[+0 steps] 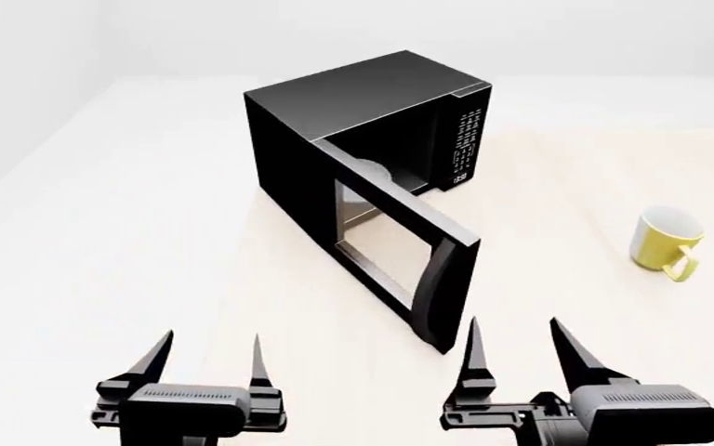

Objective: Close the microwave.

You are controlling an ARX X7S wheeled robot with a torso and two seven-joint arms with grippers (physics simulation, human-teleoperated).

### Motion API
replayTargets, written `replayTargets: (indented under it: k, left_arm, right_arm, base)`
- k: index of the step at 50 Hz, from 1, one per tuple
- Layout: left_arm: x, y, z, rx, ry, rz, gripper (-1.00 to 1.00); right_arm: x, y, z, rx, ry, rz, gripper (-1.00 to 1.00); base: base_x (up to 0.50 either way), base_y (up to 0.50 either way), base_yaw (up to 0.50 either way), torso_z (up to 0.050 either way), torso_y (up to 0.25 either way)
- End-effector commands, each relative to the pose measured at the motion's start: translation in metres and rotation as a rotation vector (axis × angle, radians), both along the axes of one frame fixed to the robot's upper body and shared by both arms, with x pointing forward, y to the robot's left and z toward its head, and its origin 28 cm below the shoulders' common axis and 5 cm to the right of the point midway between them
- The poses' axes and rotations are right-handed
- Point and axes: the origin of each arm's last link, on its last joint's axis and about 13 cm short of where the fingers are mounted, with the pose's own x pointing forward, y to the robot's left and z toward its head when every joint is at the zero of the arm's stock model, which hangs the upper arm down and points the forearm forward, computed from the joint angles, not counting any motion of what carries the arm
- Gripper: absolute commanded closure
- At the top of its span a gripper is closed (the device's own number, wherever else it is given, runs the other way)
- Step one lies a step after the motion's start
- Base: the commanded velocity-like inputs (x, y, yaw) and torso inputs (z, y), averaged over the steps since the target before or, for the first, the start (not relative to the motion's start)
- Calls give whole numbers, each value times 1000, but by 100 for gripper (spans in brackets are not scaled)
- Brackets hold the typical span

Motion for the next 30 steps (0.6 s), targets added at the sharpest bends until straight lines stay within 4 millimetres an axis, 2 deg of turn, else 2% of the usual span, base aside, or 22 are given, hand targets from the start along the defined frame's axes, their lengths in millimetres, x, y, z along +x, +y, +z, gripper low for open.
replayTargets:
  k: [1,5,18,24,26,30]
  left_arm:
    - [-3,0,3,-1,-4,3,-100]
    - [-2,0,2,-1,-2,5,-100]
    - [1,2,-1,0,6,8,-100]
    - [1,3,-2,0,7,17,-100]
    - [1,4,-2,1,7,18,-100]
    - [0,4,-2,3,7,18,-100]
  right_arm:
    - [-2,0,3,11,0,0,-100]
    - [-4,0,5,8,4,-5,-100]
    - [-16,-3,31,-36,-20,-52,-100]
    - [-14,-6,44,-66,-34,-63,-100]
    - [-14,-6,48,-31,-3,7,-100]
    - [-11,-6,58,-54,-21,0,-100]
  base:
    - [0,0,0,0,0]
    - [0,0,0,0,0]
    - [0,0,0,0,0]
    - [0,0,0,0,0]
    - [0,0,0,0,0]
    - [0,0,0,0,0]
